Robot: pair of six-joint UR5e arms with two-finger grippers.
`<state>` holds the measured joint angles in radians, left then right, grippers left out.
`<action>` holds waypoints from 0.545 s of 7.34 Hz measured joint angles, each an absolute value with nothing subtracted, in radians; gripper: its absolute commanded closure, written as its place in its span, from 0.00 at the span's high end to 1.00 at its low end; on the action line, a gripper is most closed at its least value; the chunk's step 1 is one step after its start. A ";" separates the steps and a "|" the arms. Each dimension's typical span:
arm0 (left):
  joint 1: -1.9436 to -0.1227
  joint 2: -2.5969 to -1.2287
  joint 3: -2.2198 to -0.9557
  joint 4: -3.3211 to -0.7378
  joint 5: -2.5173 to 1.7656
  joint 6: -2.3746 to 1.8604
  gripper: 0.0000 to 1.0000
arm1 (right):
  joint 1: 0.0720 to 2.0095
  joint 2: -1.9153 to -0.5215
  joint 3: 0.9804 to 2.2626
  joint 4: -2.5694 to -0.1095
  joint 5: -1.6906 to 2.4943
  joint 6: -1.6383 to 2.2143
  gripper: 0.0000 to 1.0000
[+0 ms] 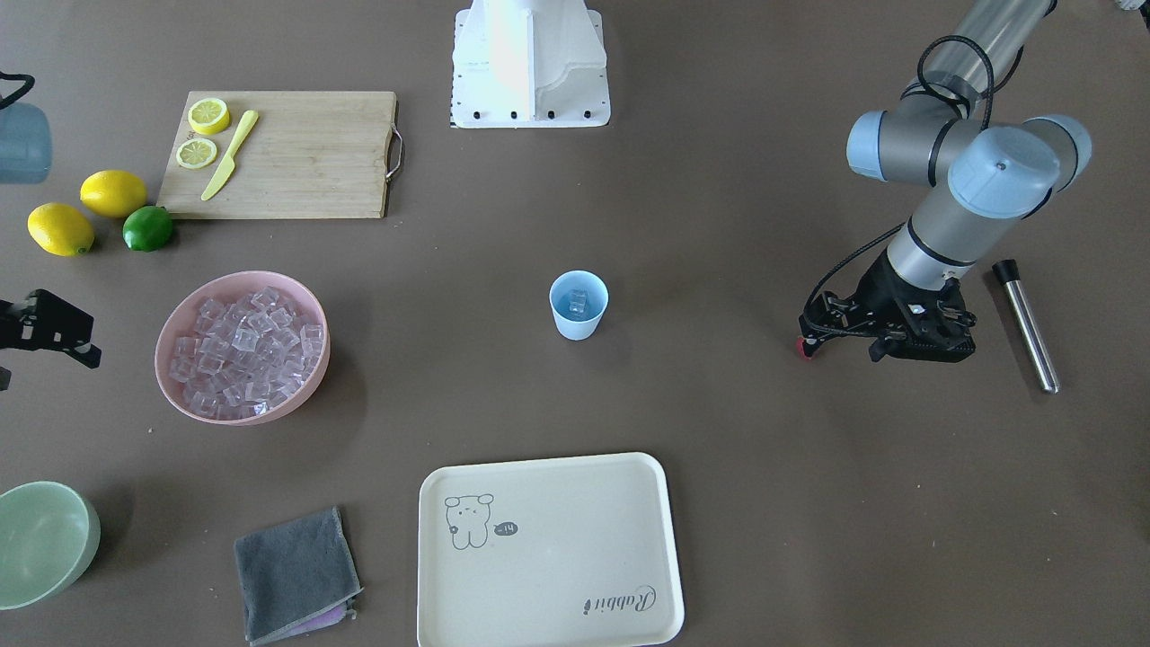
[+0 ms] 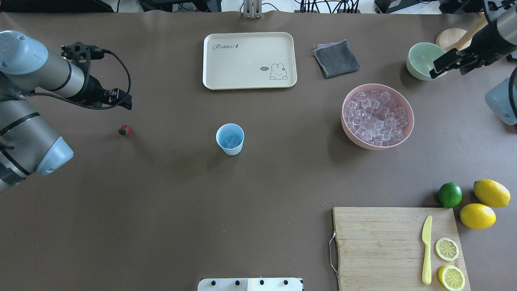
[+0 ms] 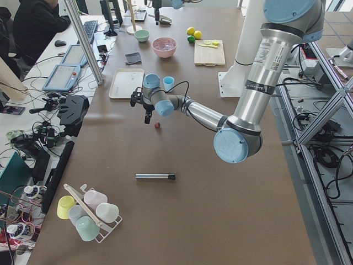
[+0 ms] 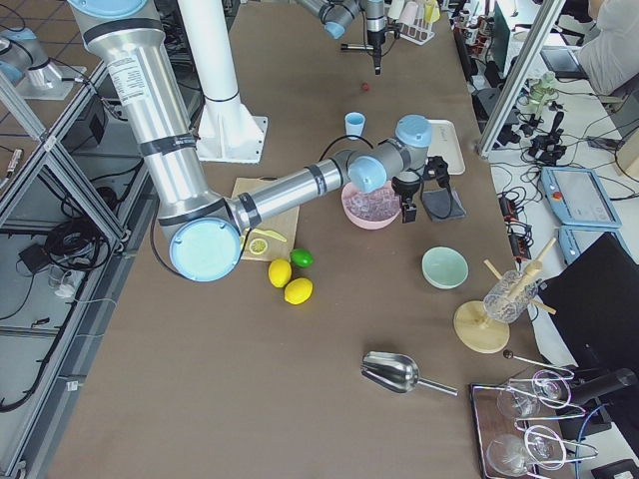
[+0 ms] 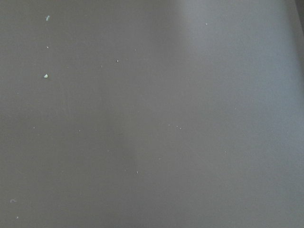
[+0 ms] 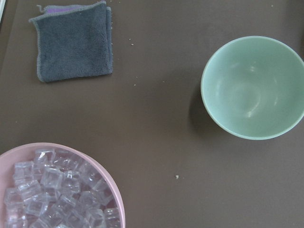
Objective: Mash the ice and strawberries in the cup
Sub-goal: 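Lower the left gripper onto the red strawberry and grasp it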
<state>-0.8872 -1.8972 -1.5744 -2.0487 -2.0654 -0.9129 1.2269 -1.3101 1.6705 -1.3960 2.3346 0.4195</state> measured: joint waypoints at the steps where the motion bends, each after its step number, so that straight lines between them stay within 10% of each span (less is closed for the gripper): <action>1: -0.865 -1.898 -1.561 -2.051 -2.041 -0.913 0.94 | 1.258 -1.335 1.676 -1.396 2.351 0.383 0.97; 4: -0.814 -1.874 -1.534 -2.102 -2.009 -0.915 0.77 | 1.303 -1.359 1.690 -1.396 2.360 0.348 0.97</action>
